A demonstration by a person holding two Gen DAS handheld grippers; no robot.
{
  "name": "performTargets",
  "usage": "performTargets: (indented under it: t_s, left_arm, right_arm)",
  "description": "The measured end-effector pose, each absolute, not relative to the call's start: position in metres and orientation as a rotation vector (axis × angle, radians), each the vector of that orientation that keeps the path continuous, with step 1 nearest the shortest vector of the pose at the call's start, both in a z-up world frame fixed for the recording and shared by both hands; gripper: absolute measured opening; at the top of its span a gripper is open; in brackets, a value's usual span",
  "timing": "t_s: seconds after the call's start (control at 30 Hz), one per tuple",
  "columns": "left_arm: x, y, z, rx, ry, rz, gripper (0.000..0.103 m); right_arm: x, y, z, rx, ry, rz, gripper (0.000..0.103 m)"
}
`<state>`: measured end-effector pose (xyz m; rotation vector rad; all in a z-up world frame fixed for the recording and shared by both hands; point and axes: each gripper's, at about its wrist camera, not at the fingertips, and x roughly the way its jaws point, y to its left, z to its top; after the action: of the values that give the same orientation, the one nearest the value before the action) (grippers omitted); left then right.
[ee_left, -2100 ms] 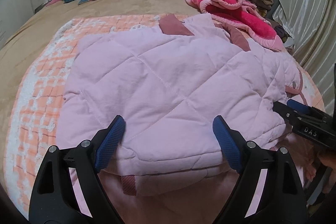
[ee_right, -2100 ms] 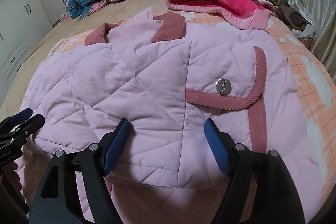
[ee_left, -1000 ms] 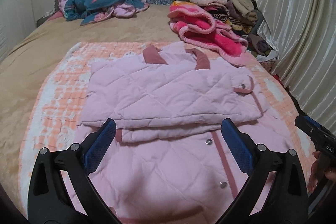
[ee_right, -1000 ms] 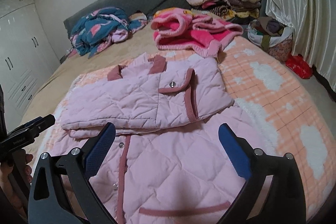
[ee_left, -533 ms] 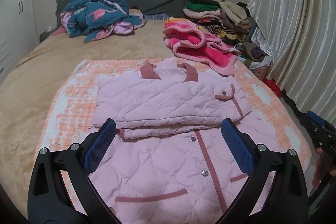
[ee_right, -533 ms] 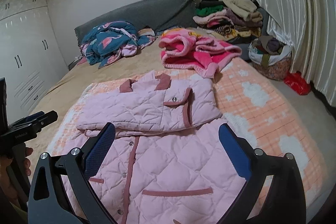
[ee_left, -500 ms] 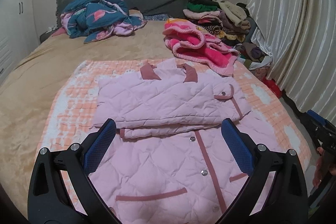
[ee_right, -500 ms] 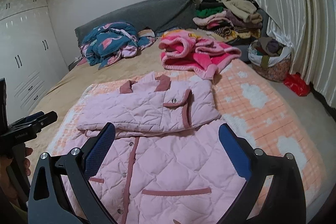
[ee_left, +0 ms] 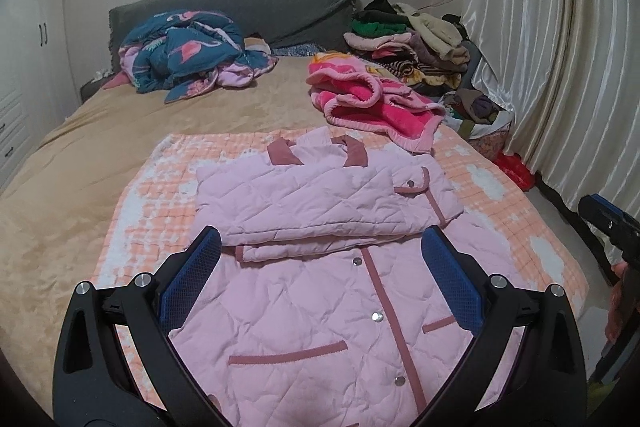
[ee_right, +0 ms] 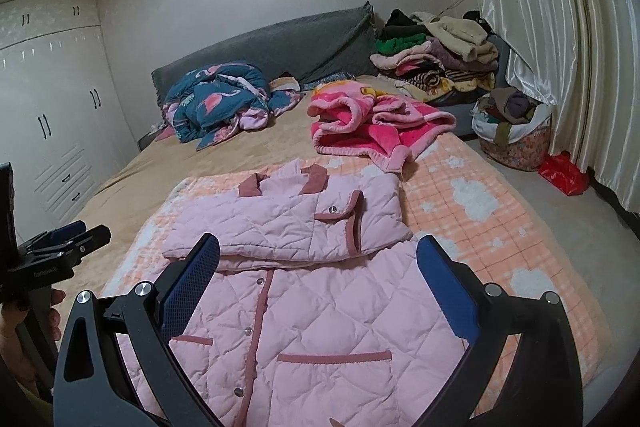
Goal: Fold large clothes
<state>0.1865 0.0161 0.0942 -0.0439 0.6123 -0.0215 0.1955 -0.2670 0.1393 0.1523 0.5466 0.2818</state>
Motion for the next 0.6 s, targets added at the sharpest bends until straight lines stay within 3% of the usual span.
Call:
performTargets:
  t_s: [0.6]
  left_arm:
    - [0.138, 0.004, 0.096, 0.015, 0.59, -0.023, 0.094]
  right_arm:
    - [0.149, -0.259, 0.155, 0.09, 0.502, 0.308, 0.099]
